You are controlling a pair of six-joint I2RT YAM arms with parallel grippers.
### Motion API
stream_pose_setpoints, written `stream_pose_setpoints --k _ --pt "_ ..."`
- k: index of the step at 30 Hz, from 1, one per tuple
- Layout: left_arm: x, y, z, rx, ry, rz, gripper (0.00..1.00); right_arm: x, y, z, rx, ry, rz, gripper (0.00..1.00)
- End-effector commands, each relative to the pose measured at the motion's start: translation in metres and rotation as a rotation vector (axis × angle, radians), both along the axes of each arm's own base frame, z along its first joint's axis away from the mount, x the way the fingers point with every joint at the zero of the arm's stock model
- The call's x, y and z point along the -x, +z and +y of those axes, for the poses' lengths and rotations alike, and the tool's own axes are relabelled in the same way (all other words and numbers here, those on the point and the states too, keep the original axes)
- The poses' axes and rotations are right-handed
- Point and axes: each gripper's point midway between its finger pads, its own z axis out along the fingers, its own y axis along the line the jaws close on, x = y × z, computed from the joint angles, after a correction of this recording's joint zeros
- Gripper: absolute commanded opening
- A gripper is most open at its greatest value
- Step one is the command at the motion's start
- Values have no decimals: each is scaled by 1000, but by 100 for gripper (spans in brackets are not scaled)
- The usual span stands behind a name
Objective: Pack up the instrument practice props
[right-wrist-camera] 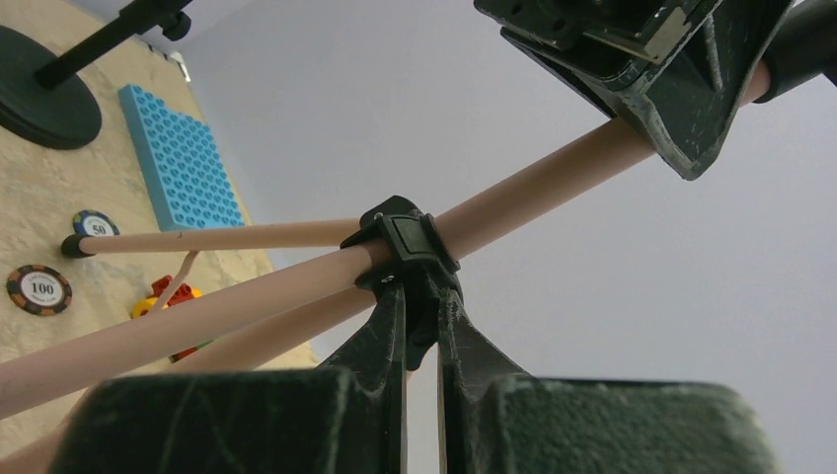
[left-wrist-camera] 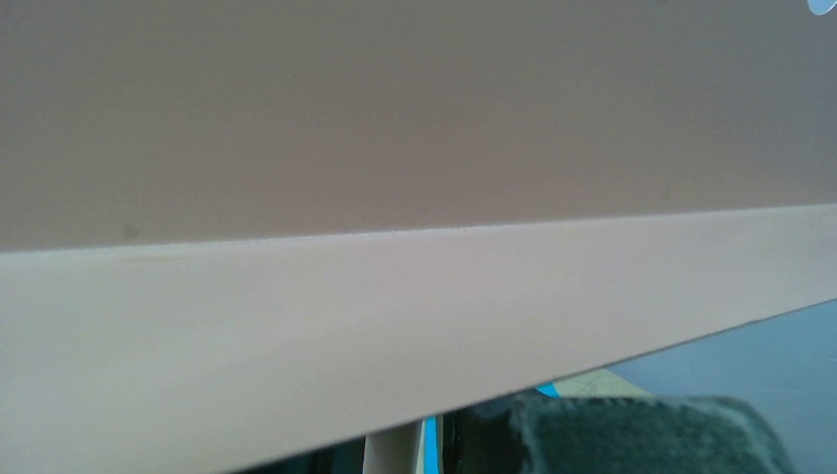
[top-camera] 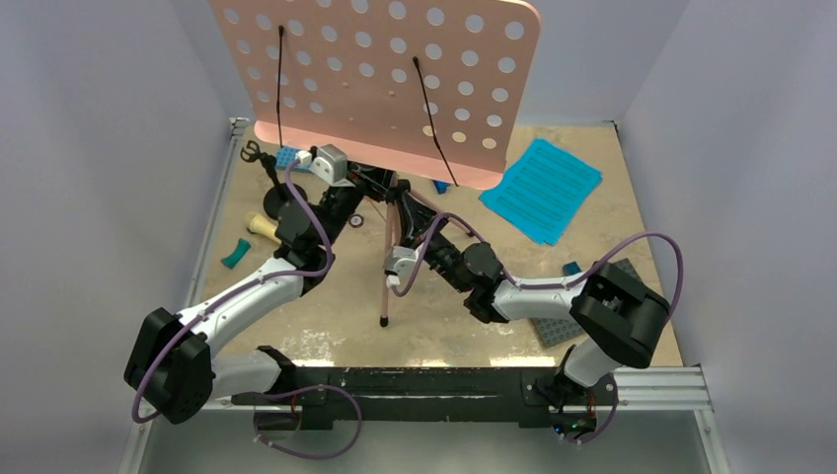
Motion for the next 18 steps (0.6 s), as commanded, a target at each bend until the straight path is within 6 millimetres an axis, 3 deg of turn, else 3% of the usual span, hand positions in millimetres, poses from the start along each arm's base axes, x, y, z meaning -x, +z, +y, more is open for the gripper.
stream_pose_setpoints --k 1,2,3,6,8,10,15,18 --pt "15 -26 -28 -22 -152 122 0 -3 27 -23 -54 -107 -83 0" --pt "13 -26 -27 -20 -141 127 0 -3 30 -27 -96 -105 -53 0" --pt "11 -27 -25 -19 -128 130 0 -3 35 -32 -140 -113 -21 7" --pt "9 -25 -22 -18 -108 128 0 3 45 -43 -274 -105 81 52" --pt "7 -24 -22 -19 -100 128 0 10 45 -47 -327 -93 153 69" --pt "6 -23 -22 -21 -96 127 0 20 40 -47 -351 -75 230 80" --pt "2 -23 -20 -27 -73 128 0 58 9 -41 -365 6 446 85" --pt "2 -22 -19 -23 -67 126 0 84 -34 -35 -383 54 764 86"
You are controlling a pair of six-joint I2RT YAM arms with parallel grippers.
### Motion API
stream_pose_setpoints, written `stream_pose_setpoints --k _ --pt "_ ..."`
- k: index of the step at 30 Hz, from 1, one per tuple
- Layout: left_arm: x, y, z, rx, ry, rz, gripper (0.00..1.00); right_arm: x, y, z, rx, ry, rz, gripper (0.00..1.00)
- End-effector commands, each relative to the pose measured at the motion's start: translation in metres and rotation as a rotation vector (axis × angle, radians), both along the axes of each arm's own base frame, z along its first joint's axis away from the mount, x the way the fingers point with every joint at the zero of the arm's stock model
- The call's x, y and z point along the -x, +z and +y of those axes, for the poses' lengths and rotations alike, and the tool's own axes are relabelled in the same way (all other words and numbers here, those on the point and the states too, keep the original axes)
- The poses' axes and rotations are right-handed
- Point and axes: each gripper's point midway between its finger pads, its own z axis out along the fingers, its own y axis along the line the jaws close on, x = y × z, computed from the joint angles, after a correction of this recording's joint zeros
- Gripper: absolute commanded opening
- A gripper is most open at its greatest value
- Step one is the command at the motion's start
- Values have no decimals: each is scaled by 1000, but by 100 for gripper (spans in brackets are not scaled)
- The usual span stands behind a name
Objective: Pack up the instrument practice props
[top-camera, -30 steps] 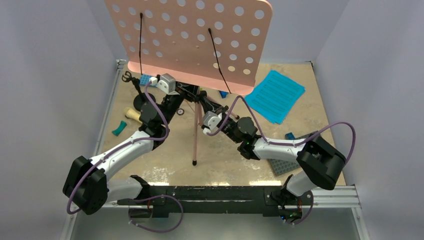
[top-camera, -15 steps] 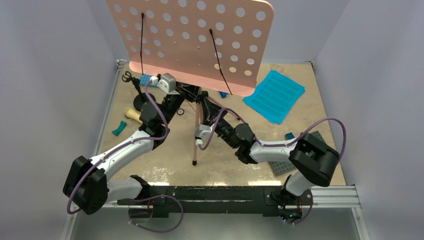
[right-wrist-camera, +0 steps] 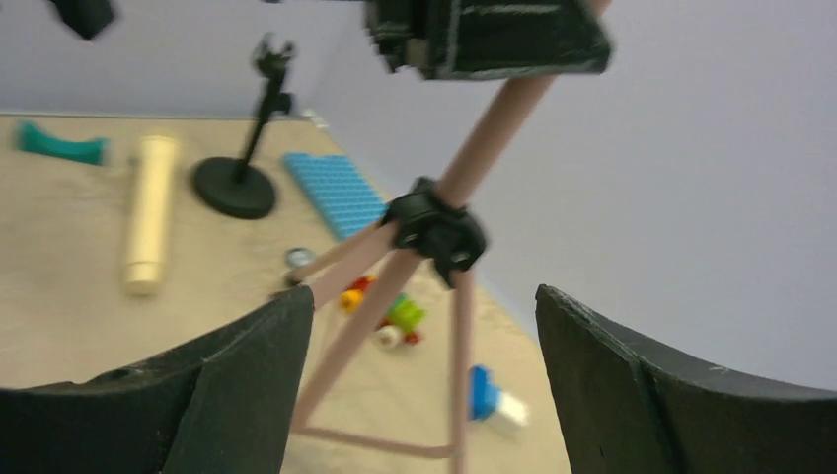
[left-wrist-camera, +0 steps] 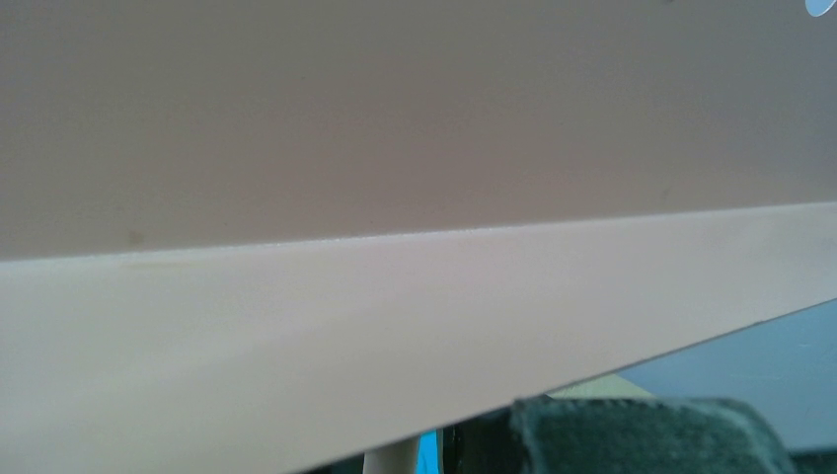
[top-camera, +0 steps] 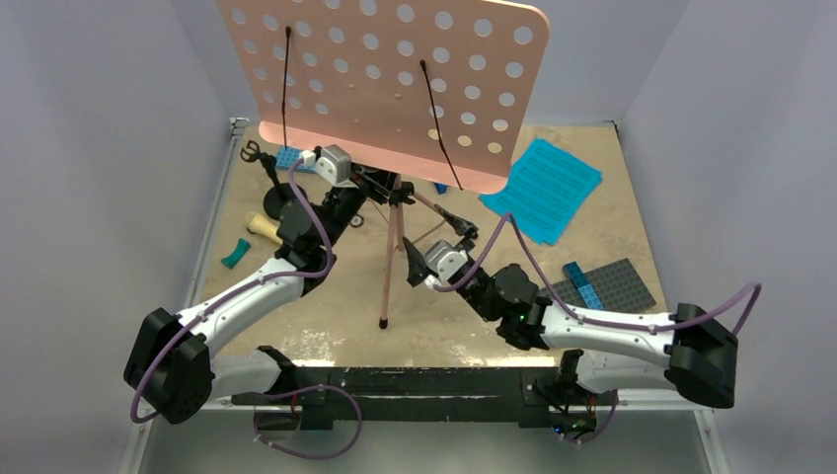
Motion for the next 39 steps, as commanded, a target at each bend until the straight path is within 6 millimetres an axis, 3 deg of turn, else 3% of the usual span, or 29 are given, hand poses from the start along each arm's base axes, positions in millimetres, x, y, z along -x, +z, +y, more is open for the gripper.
stream_pose_setpoints --k 1,5,8,11,14,17,22,26,31,39 --pt "-1 -20 -12 -17 -42 111 0 28 -73 2 -98 76 514 86" --pt "3 -15 -12 -11 -56 101 0 42 -101 -1 -249 68 798 87" --pt "6 -9 -12 -7 -68 94 0 52 -104 3 -364 133 918 89" --pt "12 -4 -12 -1 -84 80 0 45 -102 -2 -539 202 1112 90" --pt "19 -2 -12 -1 -100 67 0 31 -91 -19 -782 317 1270 88" --pt "25 -2 -13 -1 -116 53 0 18 -68 -26 -914 401 1353 87" --pt "29 -2 -14 -4 -131 34 0 -5 -18 -14 -1033 565 1482 87" --pt "30 -6 -16 -19 -136 26 0 -22 6 2 -1100 697 1571 86" --pt "31 -11 -16 -42 -138 14 0 -40 6 16 -1143 730 1649 79" --pt "30 -17 -16 -59 -130 7 0 -42 1 20 -1119 708 1679 62"
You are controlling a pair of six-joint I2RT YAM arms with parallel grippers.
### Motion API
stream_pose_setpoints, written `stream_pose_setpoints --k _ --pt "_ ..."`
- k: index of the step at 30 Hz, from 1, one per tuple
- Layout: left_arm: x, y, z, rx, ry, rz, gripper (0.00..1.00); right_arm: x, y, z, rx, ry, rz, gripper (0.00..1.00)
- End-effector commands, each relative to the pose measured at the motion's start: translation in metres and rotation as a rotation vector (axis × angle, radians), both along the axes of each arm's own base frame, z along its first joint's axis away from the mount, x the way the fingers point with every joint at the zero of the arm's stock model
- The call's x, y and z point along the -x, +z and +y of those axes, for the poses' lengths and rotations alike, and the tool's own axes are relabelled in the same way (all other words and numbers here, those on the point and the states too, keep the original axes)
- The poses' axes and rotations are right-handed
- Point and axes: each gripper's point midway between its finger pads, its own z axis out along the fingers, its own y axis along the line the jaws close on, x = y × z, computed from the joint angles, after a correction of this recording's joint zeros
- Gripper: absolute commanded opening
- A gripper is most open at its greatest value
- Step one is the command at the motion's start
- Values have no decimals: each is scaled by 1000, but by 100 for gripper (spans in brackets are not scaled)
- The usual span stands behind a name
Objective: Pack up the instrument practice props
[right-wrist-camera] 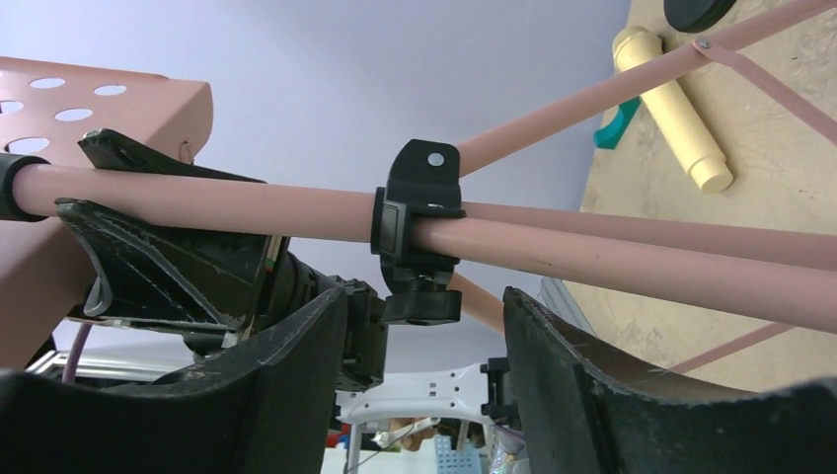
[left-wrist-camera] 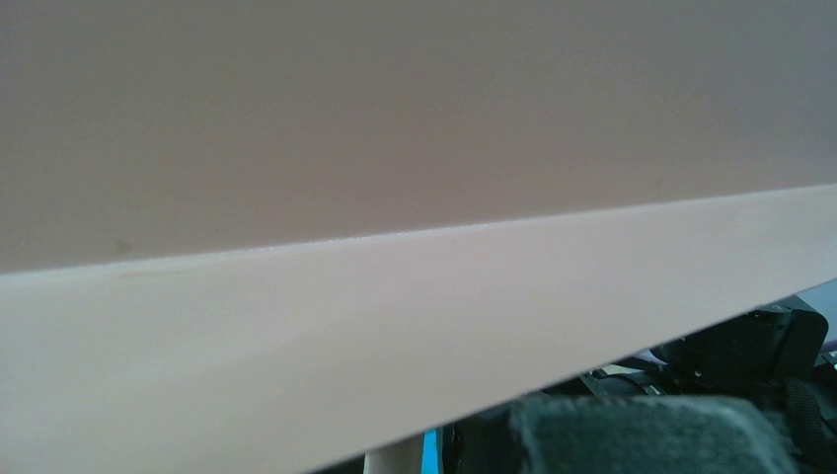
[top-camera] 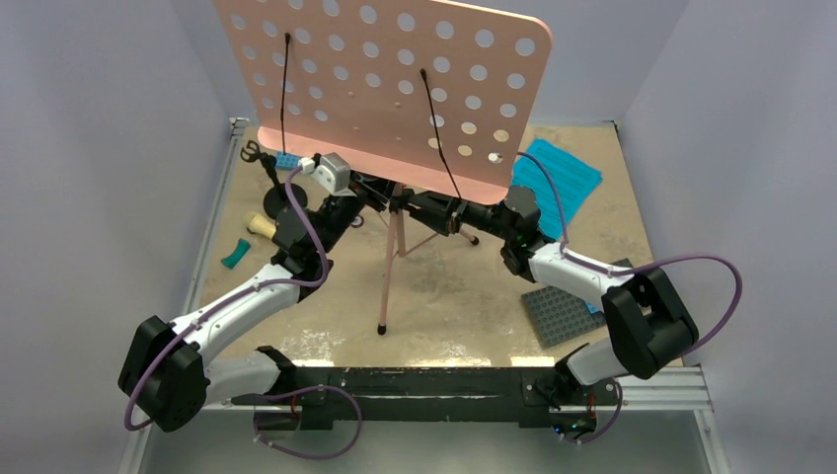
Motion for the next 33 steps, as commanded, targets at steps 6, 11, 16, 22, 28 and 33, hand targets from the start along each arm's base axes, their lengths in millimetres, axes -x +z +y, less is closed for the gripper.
stream_pose_setpoints --k 6,11,16,22,28,33 --pt "13 -20 -15 -34 -90 43 0 2 36 6 -56 60 -55 49" --pt "12 -21 -12 -30 -75 43 0 0 38 11 -55 80 -56 41" --pt "12 -20 -11 -36 -70 34 0 2 38 15 -30 112 -71 31" --pt "13 -22 -12 -43 -74 39 0 3 39 16 6 125 -115 1" --pt "13 -26 -13 -51 -78 48 0 10 39 17 61 165 -192 0" --pt "10 -31 -13 -61 -68 61 0 9 36 12 231 154 -330 0"
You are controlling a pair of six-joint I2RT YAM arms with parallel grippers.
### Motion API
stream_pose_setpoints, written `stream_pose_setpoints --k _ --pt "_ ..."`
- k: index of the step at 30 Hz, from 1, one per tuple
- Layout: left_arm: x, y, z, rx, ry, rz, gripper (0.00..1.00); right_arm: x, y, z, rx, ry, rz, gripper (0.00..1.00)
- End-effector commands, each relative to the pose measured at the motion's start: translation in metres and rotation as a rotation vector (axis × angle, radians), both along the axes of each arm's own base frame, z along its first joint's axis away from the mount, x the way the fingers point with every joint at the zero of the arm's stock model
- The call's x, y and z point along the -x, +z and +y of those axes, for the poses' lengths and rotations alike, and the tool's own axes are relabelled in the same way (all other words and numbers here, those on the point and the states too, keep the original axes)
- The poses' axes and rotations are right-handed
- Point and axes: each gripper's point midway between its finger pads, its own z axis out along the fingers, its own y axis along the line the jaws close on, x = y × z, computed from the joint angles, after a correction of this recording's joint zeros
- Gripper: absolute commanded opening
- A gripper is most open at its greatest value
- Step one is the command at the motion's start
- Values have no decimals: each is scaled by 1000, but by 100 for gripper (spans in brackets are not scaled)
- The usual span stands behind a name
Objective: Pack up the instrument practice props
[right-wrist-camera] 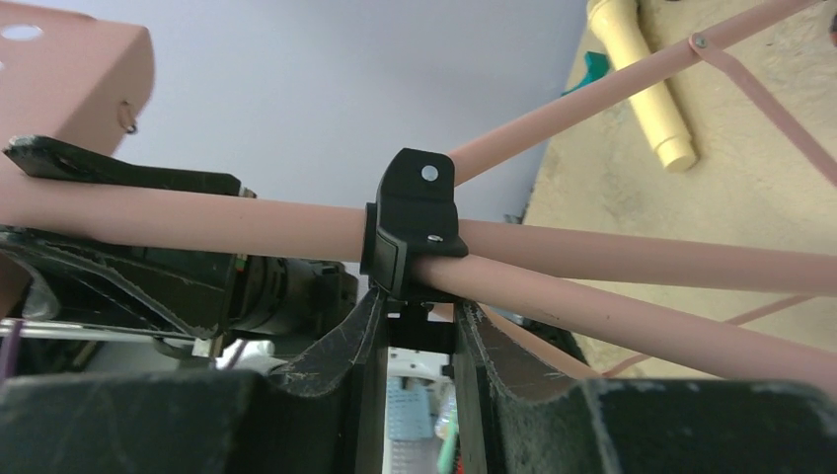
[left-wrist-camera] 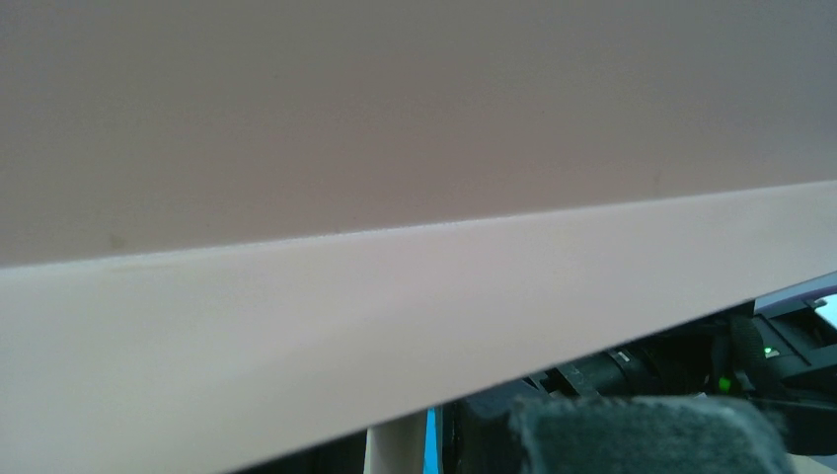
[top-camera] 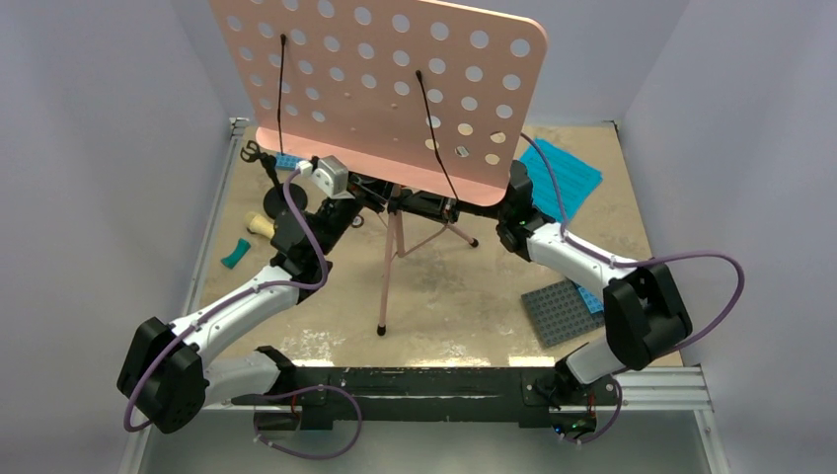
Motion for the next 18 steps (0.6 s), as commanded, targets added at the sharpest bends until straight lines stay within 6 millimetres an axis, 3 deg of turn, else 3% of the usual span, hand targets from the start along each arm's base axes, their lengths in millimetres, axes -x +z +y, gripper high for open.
stream_pose_setpoints --k 1,6,12,13,16,18 --pt "7 -33 -16 -67 -73 85 0 8 35 -4 132 17 -318 0" --pt "2 -40 -18 -78 -67 99 0 -8 18 -20 406 -74 -538 0" --pt "-3 -43 -21 -82 -64 104 0 -1 15 -25 377 -84 -508 0" --pt "-4 -44 -21 -84 -63 103 0 2 16 -23 342 -67 -480 7" --pt "-4 -44 -22 -88 -62 98 0 15 18 -12 237 15 -397 43" --pt "-3 -44 -22 -93 -65 88 0 20 18 -8 186 44 -343 53"
